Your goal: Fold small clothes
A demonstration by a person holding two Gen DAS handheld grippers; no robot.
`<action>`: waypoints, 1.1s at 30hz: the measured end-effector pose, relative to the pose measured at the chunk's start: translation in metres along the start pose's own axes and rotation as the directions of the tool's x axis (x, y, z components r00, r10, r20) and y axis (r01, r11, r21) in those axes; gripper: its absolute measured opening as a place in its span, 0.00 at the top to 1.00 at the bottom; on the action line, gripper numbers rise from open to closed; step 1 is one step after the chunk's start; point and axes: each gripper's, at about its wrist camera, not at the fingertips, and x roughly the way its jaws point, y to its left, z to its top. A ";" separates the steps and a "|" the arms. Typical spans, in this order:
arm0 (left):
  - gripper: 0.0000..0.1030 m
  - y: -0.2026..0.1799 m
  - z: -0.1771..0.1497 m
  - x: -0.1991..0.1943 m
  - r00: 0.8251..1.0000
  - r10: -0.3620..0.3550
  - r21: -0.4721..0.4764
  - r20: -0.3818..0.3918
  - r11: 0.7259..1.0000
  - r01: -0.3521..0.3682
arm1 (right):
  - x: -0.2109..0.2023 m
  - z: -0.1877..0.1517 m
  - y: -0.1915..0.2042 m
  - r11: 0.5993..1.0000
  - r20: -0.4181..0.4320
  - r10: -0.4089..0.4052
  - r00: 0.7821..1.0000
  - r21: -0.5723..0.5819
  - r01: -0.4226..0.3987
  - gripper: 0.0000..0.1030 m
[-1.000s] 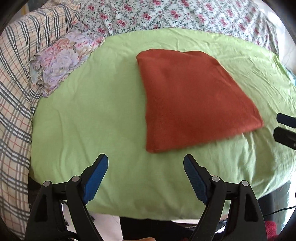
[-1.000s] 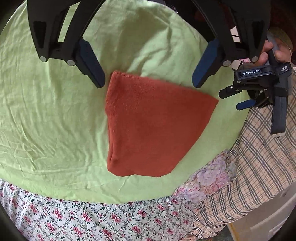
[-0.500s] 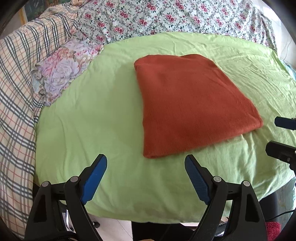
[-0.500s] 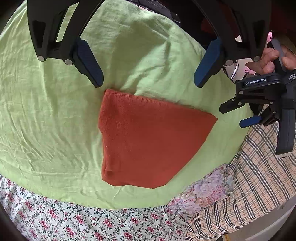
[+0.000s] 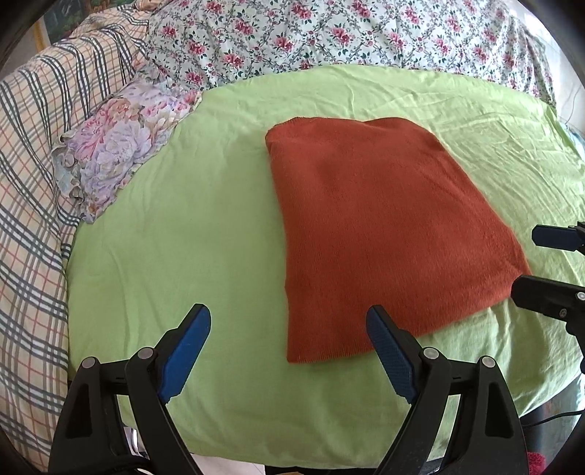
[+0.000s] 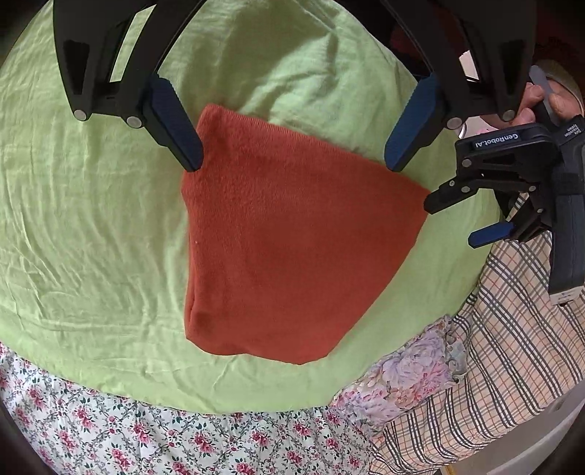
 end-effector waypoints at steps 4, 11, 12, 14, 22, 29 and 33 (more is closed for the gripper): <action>0.15 0.002 0.008 0.003 1.000 -0.009 -0.013 -0.002 1.000 0.009 | 0.007 0.011 0.003 1.000 -0.027 0.015 1.000 -0.007 -0.015 0.03; 0.15 0.006 0.019 0.011 1.000 -0.022 -0.020 -0.010 1.000 0.022 | 0.019 0.023 0.006 1.000 -0.062 0.028 0.998 -0.012 -0.029 0.03; 0.15 0.007 0.020 0.013 1.000 -0.025 -0.024 -0.013 0.999 0.025 | 0.020 0.025 0.006 1.000 -0.064 0.029 0.998 -0.011 -0.029 0.03; 0.15 0.008 0.022 0.015 0.999 -0.027 -0.029 -0.018 0.999 0.027 | 0.021 0.028 0.005 1.000 -0.066 0.029 0.997 -0.009 -0.030 0.03; 0.15 0.006 0.029 0.021 0.999 -0.032 -0.032 -0.025 0.999 0.031 | 0.026 0.036 0.001 1.000 -0.074 0.030 0.997 -0.006 -0.030 0.03; 0.15 0.003 0.032 0.023 0.999 -0.037 -0.030 -0.026 0.999 0.036 | 0.030 0.039 0.001 0.999 -0.075 0.033 0.997 0.000 -0.033 0.03; 0.15 0.004 0.033 0.024 0.999 -0.043 -0.037 -0.031 0.998 0.042 | 0.031 0.040 0.001 0.999 -0.074 0.035 0.997 0.009 -0.034 0.03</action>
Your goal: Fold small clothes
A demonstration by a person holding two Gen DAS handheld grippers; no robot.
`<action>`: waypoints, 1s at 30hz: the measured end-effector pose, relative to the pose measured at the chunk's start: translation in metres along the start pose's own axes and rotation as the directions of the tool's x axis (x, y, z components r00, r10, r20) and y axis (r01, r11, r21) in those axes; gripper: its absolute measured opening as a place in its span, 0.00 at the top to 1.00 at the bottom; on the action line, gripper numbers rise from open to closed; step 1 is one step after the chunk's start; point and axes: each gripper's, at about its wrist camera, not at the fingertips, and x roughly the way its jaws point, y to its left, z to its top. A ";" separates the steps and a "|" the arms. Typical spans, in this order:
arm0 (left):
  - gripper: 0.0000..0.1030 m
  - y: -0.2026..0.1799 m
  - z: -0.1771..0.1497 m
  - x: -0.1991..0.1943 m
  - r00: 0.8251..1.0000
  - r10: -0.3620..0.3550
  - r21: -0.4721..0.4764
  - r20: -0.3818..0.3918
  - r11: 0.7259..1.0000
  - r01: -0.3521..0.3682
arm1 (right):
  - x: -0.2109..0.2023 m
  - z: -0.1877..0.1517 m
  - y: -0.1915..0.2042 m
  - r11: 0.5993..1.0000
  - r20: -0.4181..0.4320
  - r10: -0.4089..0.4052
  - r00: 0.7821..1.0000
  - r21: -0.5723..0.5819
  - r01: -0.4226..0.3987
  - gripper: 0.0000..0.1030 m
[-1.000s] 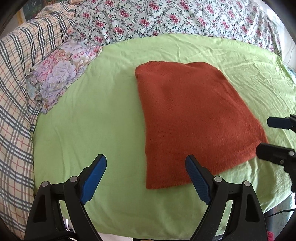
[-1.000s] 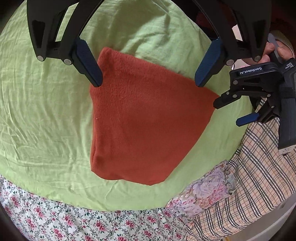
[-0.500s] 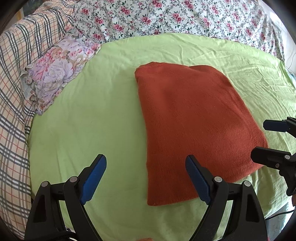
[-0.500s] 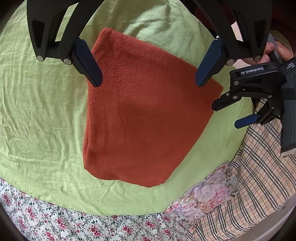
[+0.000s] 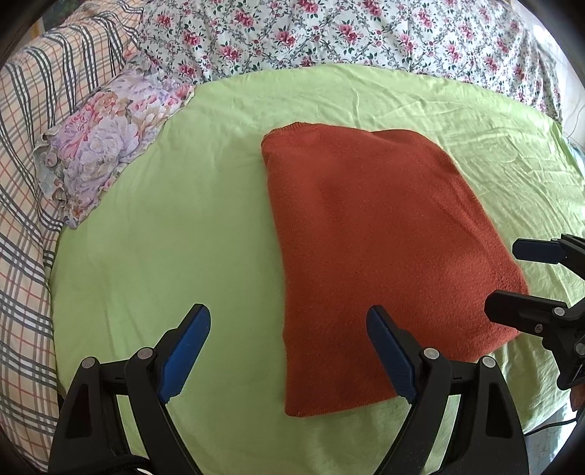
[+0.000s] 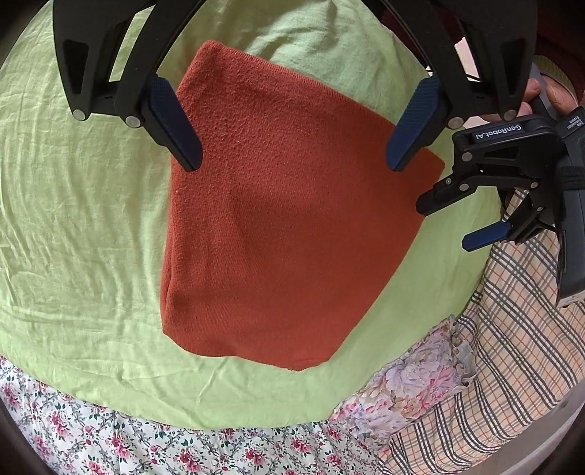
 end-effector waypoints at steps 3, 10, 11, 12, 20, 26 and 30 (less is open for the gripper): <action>0.15 0.000 0.000 0.000 1.000 0.000 -0.002 0.000 1.000 0.000 | 0.001 0.000 0.002 1.000 0.003 0.001 1.000 0.008 -0.001 0.03; 0.15 0.000 0.003 0.002 1.000 -0.002 -0.001 0.000 1.000 0.002 | 0.003 0.001 0.002 1.000 0.006 0.001 1.000 0.015 -0.001 0.03; 0.15 0.000 0.003 0.002 1.000 -0.002 0.000 0.000 1.000 0.002 | 0.003 0.001 0.002 1.000 0.005 0.001 1.000 0.015 -0.001 0.03; 0.15 0.000 0.004 0.002 1.000 -0.002 0.000 0.000 1.000 0.002 | 0.003 0.001 0.002 1.000 0.006 0.001 1.000 0.016 -0.001 0.03; 0.14 -0.001 0.006 0.003 1.000 0.000 0.003 0.001 1.000 0.000 | 0.004 0.002 0.002 1.000 0.010 0.005 1.000 0.017 -0.005 0.03; 0.14 -0.003 0.006 0.003 1.000 0.001 -0.001 0.001 1.000 -0.001 | 0.003 0.003 0.001 1.000 0.009 0.005 1.000 0.016 -0.005 0.03; 0.14 -0.003 0.005 0.002 1.000 0.001 -0.002 0.001 1.000 -0.001 | 0.003 0.003 0.001 1.000 0.009 0.006 1.000 0.017 -0.006 0.03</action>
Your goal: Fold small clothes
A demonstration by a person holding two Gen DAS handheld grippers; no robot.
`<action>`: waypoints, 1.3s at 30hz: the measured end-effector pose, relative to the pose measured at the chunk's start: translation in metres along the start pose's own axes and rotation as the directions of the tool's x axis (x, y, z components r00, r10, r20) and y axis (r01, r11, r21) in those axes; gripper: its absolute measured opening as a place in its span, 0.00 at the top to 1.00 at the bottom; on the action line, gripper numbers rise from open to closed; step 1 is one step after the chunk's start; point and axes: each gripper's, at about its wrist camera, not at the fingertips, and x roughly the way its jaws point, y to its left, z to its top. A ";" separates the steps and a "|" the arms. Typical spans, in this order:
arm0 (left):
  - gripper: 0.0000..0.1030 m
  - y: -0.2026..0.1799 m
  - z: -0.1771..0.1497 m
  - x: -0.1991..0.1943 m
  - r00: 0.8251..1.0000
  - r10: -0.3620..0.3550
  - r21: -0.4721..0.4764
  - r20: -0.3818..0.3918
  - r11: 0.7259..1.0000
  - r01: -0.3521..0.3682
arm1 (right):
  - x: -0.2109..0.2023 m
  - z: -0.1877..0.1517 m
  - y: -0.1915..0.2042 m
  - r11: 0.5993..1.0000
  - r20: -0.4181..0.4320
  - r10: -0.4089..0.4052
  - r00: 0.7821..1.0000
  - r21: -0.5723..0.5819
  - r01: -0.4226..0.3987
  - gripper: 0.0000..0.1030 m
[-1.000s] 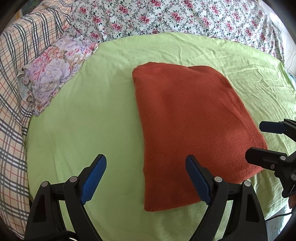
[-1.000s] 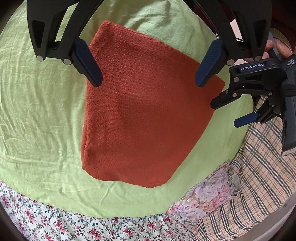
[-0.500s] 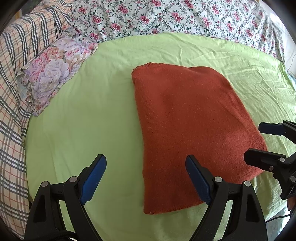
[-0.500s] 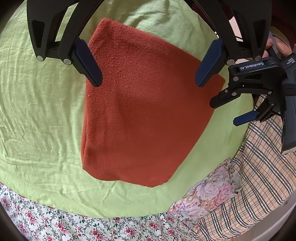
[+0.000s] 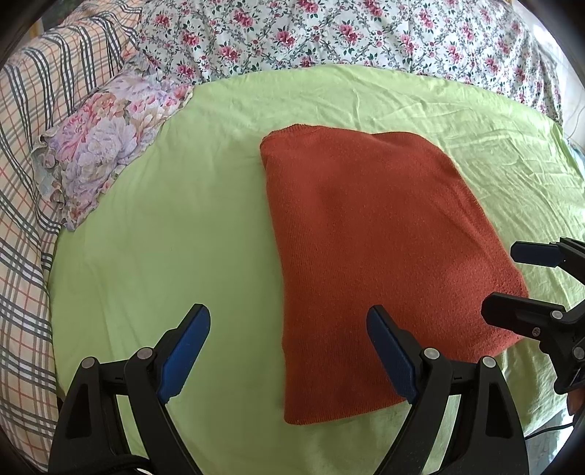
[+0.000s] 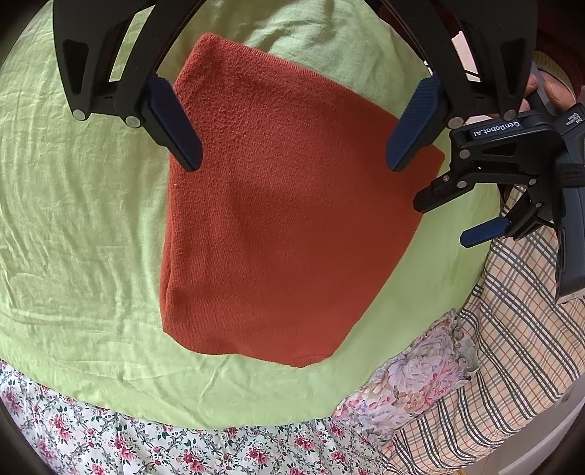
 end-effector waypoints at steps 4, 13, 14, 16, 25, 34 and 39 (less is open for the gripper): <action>0.14 0.000 0.000 -0.001 1.000 -0.002 -0.002 0.001 1.000 0.002 | 0.000 0.000 0.000 1.000 -0.001 0.000 1.000 -0.001 0.000 0.03; 0.14 -0.002 -0.001 -0.003 1.000 -0.009 -0.010 0.003 1.000 0.009 | 0.001 0.001 -0.003 1.000 -0.002 -0.002 1.000 -0.001 0.002 0.03; 0.14 -0.001 -0.001 -0.003 1.000 -0.012 -0.012 0.002 1.000 0.012 | 0.001 0.001 -0.004 1.000 -0.002 -0.001 1.000 -0.003 0.001 0.03; 0.14 -0.002 -0.001 -0.004 1.000 -0.011 -0.012 0.003 1.000 0.011 | 0.001 0.001 -0.004 1.000 -0.002 0.000 1.000 -0.005 0.000 0.03; 0.14 -0.003 -0.001 -0.005 1.000 -0.013 -0.012 0.005 1.000 0.013 | 0.001 0.001 -0.004 1.000 -0.001 0.001 1.000 -0.007 -0.001 0.03; 0.14 -0.003 0.000 -0.005 1.000 -0.014 -0.013 0.004 1.000 0.014 | -0.001 0.002 -0.003 1.000 0.001 0.003 1.000 -0.008 -0.003 0.03; 0.14 -0.006 0.003 -0.007 1.000 -0.013 -0.010 0.004 1.000 0.013 | 0.000 0.002 -0.002 1.000 -0.001 -0.001 1.000 -0.007 0.001 0.03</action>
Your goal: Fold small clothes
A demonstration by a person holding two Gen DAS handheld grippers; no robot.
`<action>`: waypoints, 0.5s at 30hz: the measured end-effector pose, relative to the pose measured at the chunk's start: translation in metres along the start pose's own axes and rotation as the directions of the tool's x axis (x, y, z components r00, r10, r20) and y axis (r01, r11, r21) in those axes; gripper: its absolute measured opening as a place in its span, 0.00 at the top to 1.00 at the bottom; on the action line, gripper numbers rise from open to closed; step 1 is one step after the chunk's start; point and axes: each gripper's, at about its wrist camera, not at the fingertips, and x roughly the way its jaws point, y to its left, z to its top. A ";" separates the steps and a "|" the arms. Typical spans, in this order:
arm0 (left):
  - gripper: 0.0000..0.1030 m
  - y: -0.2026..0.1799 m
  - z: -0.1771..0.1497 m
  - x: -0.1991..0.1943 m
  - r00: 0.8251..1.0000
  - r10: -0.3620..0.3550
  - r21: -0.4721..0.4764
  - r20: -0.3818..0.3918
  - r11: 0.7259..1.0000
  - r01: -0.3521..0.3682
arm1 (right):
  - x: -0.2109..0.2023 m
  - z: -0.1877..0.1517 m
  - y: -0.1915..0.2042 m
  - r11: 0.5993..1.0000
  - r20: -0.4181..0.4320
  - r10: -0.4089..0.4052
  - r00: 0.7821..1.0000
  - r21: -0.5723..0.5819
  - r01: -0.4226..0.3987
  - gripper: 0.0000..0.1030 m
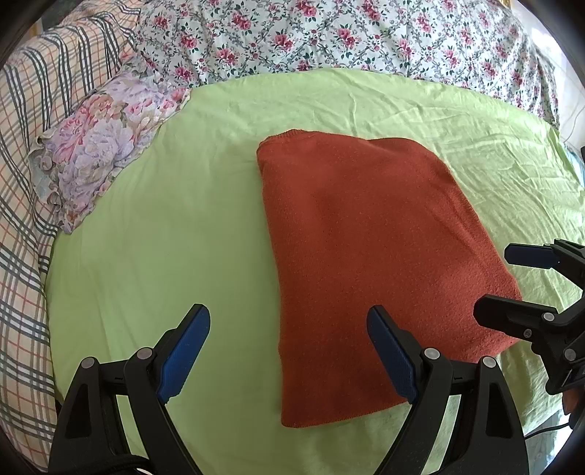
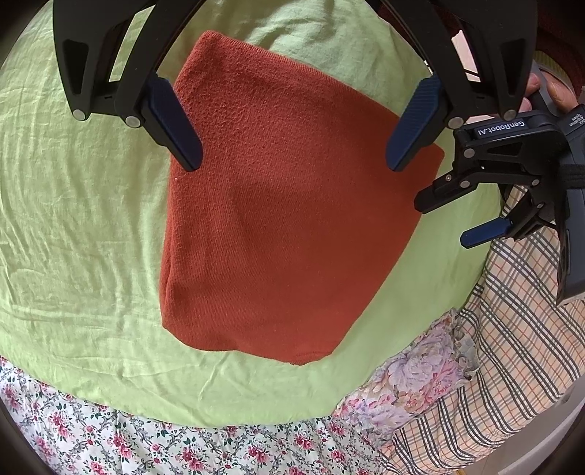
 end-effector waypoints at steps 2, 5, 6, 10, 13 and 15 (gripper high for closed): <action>0.14 -0.001 0.002 -0.001 1.000 -0.001 -0.001 0.001 1.000 0.001 | -0.001 0.002 -0.001 1.000 0.000 0.001 1.000 -0.001 -0.001 0.03; 0.14 -0.002 0.003 -0.001 1.000 0.000 0.001 0.005 1.000 0.000 | -0.001 0.002 -0.001 1.000 0.001 0.004 1.000 -0.003 -0.004 0.03; 0.14 -0.002 0.004 -0.001 1.000 0.000 0.002 0.006 1.000 0.000 | -0.001 0.003 -0.001 1.000 0.001 0.004 1.000 -0.006 -0.004 0.03; 0.14 -0.002 0.005 -0.001 1.000 -0.003 0.003 0.010 1.000 0.003 | -0.002 0.004 -0.001 1.000 0.004 0.004 1.000 -0.005 -0.004 0.03; 0.14 -0.003 0.005 -0.002 1.000 -0.005 0.003 0.011 1.000 0.005 | -0.003 0.005 -0.001 1.000 0.006 0.003 1.000 -0.009 -0.003 0.03; 0.14 -0.003 0.006 -0.002 1.000 -0.005 0.003 0.012 1.000 0.005 | -0.003 0.004 0.000 1.000 0.006 0.004 1.000 -0.009 -0.004 0.03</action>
